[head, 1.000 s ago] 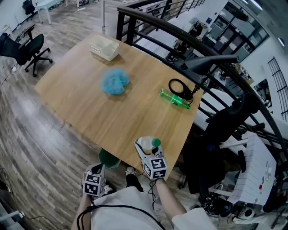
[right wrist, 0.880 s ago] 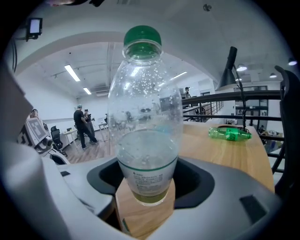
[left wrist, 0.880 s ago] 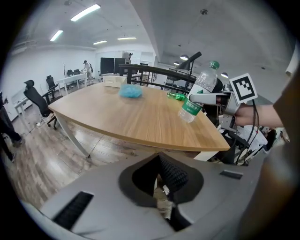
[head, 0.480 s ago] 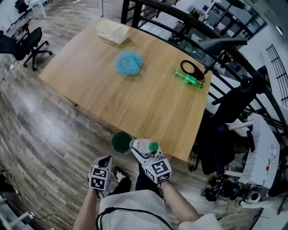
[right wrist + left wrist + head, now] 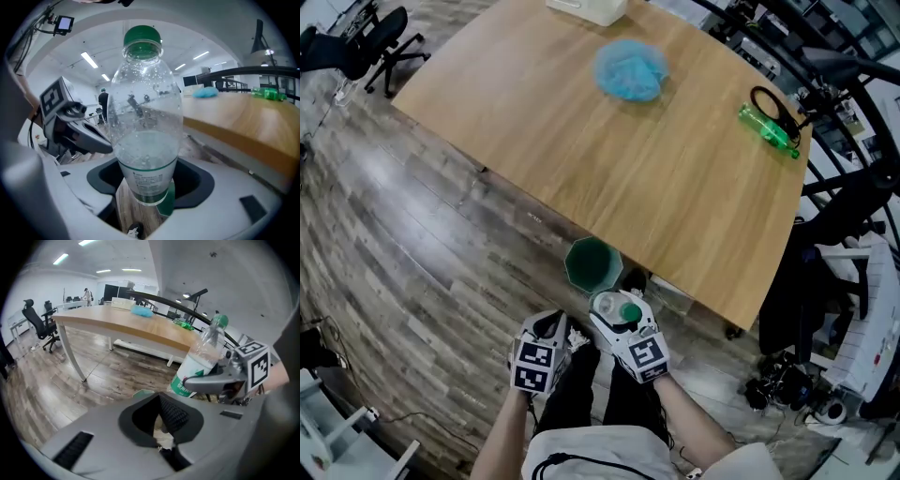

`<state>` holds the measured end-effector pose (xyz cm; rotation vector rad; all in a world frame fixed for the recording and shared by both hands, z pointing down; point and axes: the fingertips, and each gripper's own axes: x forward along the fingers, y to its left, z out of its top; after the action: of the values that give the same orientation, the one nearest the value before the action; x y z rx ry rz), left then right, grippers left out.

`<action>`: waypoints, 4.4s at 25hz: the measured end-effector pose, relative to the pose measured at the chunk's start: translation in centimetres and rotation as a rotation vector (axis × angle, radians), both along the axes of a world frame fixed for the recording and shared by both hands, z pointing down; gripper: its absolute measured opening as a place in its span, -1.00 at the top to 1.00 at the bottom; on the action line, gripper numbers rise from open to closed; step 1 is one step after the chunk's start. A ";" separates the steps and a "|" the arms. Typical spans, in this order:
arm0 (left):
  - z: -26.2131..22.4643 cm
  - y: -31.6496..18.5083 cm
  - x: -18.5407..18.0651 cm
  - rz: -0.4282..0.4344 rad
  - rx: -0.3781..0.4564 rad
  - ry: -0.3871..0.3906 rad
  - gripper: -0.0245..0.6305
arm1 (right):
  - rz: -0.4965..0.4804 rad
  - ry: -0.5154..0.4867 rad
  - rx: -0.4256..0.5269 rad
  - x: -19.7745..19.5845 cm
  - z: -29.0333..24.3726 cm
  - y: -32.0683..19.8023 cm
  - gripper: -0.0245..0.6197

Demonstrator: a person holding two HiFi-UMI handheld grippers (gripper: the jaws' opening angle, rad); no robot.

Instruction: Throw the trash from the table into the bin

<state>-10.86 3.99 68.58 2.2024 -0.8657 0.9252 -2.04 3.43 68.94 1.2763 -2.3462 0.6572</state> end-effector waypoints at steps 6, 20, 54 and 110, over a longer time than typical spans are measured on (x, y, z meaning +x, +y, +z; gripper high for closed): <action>6.0 1.6 -1.3 -0.028 -0.048 0.013 0.86 | -0.005 0.105 -0.113 -0.2 12.1 -1.3 -0.10; 20.2 0.2 -4.8 -0.133 -0.026 0.010 0.86 | 0.074 0.194 -0.298 0.0 36.1 -3.7 -0.11; -3.8 4.4 1.9 0.004 0.018 0.007 0.86 | 0.223 0.136 -0.352 5.0 6.4 6.4 0.79; -5.1 0.4 4.4 -0.126 0.035 -0.008 0.86 | 0.012 0.125 -0.006 15.6 -11.3 -5.1 0.83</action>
<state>-6.44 4.40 63.44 2.1477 -1.0187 0.8645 13.60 -1.67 57.67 1.2911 -2.2364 0.5703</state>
